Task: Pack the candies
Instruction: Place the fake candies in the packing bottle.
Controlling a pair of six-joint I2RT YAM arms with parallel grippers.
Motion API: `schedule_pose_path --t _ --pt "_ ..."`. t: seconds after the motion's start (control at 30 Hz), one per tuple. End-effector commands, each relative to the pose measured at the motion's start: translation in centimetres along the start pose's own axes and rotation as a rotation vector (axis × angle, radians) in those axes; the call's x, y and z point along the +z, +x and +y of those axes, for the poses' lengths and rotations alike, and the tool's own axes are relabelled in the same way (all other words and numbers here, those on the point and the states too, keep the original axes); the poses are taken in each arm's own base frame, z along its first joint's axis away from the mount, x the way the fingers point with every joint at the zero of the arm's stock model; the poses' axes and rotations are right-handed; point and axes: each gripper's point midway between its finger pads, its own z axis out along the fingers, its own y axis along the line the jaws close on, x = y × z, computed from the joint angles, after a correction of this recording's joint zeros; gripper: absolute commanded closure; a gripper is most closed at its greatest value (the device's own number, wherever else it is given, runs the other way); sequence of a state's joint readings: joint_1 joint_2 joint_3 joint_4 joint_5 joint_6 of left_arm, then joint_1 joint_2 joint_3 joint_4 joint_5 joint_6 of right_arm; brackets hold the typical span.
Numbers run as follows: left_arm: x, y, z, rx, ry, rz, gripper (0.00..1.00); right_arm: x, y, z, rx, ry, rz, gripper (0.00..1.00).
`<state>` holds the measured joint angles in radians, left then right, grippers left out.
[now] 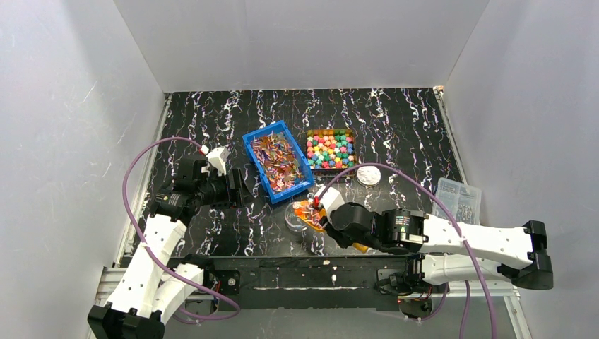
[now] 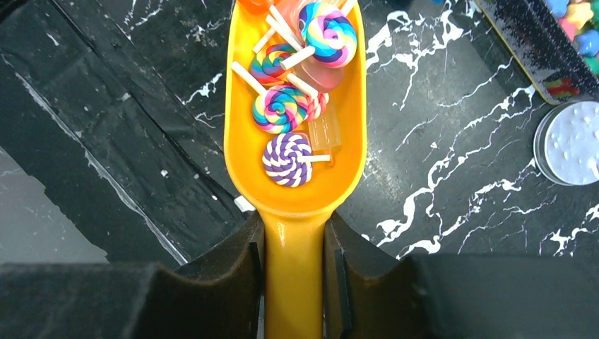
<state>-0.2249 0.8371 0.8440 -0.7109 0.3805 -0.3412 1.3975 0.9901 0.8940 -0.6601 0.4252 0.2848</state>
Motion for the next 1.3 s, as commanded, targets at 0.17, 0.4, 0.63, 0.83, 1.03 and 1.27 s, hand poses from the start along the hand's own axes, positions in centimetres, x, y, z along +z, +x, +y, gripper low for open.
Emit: schedule_pose_path --t 0.17,0.4,0.63,0.83,1.03,1.27 --pt "0.0 0.4 0.1 0.007 0.001 0.002 0.32 0.5 0.6 -0.1 0.019 0.047 0.064 0.99" --pt "0.0 0.4 0.0 0.008 0.006 0.005 0.32 1.2 1.1 0.1 -0.011 0.07 0.145 0.99" --pt "0.0 0.4 -0.1 0.008 0.012 0.005 0.32 1.7 1.0 0.7 -0.031 0.073 0.21 0.99" --pt "0.1 0.5 -0.2 0.008 0.021 0.011 0.33 1.8 1.0 0.7 -0.063 0.108 0.313 0.99" --pt "-0.1 0.5 -0.3 0.011 0.022 0.001 0.33 1.9 1.1 0.5 -0.079 0.135 0.391 0.99" --pt "-0.1 0.6 -0.4 0.014 0.025 -0.001 0.33 1.4 0.7 0.0 -0.09 0.187 0.469 0.99"
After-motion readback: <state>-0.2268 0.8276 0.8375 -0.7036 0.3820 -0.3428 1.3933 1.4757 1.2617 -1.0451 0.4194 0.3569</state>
